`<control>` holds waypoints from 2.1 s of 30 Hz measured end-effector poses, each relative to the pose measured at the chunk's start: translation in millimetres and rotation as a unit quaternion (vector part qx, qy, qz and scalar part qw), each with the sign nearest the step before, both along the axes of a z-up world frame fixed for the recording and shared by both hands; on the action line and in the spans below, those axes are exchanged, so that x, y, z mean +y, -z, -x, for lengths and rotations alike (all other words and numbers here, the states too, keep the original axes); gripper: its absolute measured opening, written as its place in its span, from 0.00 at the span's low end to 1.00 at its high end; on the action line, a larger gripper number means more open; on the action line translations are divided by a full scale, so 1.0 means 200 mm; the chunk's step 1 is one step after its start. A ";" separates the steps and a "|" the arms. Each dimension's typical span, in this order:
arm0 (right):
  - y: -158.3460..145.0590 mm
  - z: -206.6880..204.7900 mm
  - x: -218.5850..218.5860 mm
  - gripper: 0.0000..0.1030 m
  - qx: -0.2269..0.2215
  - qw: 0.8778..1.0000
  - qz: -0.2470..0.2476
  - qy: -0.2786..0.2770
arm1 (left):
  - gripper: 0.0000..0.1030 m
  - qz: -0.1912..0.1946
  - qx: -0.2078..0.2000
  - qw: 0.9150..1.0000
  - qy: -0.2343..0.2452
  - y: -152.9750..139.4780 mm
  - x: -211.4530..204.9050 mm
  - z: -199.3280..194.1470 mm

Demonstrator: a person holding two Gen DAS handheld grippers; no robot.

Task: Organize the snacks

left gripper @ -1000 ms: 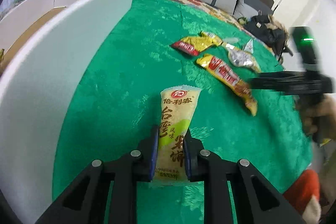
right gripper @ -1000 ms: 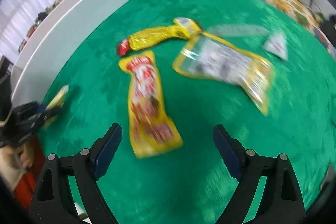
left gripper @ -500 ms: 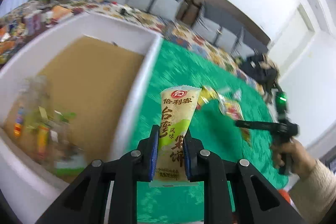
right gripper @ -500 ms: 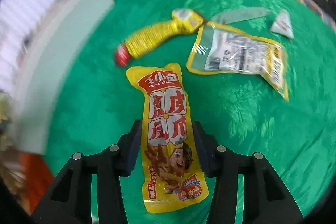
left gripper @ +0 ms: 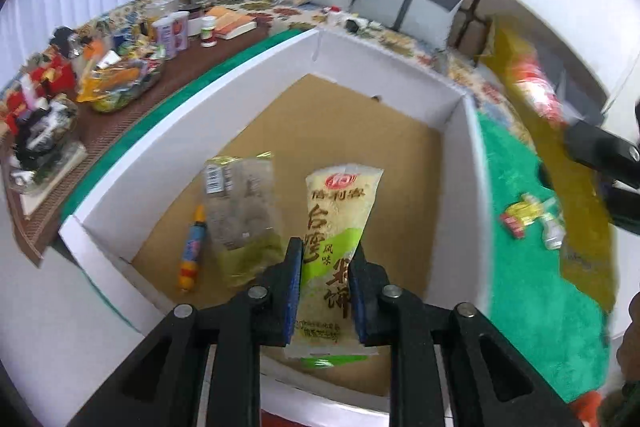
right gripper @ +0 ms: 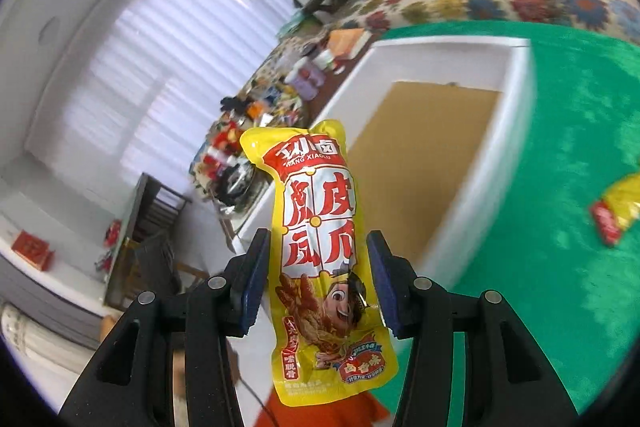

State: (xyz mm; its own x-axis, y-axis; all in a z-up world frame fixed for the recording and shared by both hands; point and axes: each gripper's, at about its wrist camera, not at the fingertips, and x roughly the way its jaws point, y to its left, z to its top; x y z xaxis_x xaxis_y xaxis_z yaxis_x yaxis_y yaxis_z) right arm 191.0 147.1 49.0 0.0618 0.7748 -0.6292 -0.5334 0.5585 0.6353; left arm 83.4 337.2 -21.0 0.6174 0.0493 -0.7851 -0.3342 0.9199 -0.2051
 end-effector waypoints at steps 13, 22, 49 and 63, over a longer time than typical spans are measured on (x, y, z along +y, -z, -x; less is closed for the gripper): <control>0.38 0.09 -0.62 0.69 -0.178 0.964 0.185 0.073 | 0.77 0.005 -0.037 0.999 0.022 -0.03 -0.26 0.09; 0.71 0.12 -1.66 0.69 -0.202 0.888 0.357 0.208 | 0.96 0.015 -0.032 0.977 0.213 0.04 -1.17 -0.15; 0.81 0.05 -2.11 0.85 -0.135 0.878 0.327 0.322 | 1.00 -0.095 0.017 0.971 0.221 0.57 -1.82 -0.58; 0.81 0.05 -2.11 0.85 -0.135 0.878 0.327 0.322 | 1.00 -0.096 0.017 0.970 0.221 0.57 -1.82 -0.58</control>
State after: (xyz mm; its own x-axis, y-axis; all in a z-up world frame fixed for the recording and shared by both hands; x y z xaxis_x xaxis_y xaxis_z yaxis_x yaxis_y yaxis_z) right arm 180.5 -274.7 -113.8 0.5697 0.0027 -0.8218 -0.0554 0.9979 -0.0351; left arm 199.8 -25.9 -135.7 0.5856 -0.0677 -0.8078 0.0980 0.9951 -0.0124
